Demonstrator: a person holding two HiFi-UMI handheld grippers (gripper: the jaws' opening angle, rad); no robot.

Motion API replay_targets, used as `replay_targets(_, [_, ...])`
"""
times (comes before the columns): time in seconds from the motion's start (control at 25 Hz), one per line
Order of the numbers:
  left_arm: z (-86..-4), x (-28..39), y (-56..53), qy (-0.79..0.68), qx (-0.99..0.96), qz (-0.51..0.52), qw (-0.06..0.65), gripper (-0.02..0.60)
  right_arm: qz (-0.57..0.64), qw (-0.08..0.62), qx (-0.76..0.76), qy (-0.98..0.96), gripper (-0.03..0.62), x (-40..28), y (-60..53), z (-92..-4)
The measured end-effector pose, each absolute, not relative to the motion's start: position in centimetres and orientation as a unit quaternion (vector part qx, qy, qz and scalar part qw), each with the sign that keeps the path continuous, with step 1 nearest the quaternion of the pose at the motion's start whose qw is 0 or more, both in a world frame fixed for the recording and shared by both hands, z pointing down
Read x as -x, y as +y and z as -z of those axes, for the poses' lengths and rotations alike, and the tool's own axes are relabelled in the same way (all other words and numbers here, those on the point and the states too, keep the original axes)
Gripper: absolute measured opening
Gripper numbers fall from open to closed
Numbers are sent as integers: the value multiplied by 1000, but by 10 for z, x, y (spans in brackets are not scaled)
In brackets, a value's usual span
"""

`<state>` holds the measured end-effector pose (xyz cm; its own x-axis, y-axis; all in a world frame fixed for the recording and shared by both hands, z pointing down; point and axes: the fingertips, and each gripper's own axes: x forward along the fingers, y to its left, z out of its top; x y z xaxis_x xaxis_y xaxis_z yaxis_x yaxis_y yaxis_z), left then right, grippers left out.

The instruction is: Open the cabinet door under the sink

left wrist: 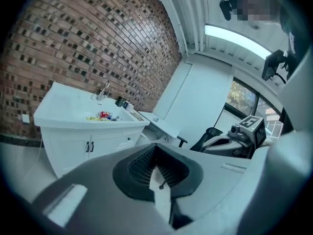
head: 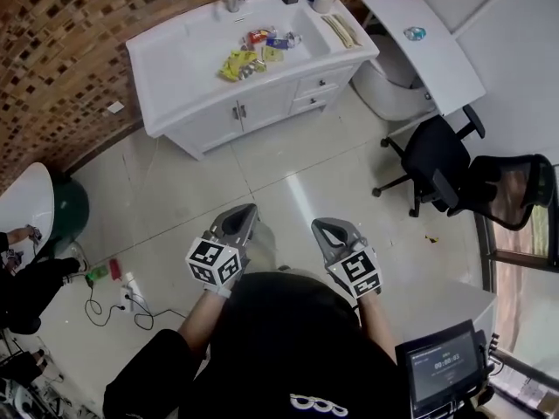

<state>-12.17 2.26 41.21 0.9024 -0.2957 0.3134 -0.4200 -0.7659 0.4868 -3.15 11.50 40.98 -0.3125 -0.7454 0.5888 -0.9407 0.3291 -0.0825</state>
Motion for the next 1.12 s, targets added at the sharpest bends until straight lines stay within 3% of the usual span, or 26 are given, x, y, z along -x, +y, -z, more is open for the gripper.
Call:
replay_targets(0.24, [-423,127,-66,-218,-941,-84,244,11,-242,277,-492,-789,-9,43,53,-422])
replay_targets(0.52, [-468,125,-132,-231,-940,-128,214,11,-238,288,-460,-806,-9,56,14,-419])
replay_targets(0.8, [-513,102,-165,-273,-926,-151,212,11,-224,265,-463,-815,-9,16,-28,-430])
replay_targets(1.12, [-606,70,-201,-337,-894,-192,224,11,-206,283,-397,-849,-9,-14,-89,-504])
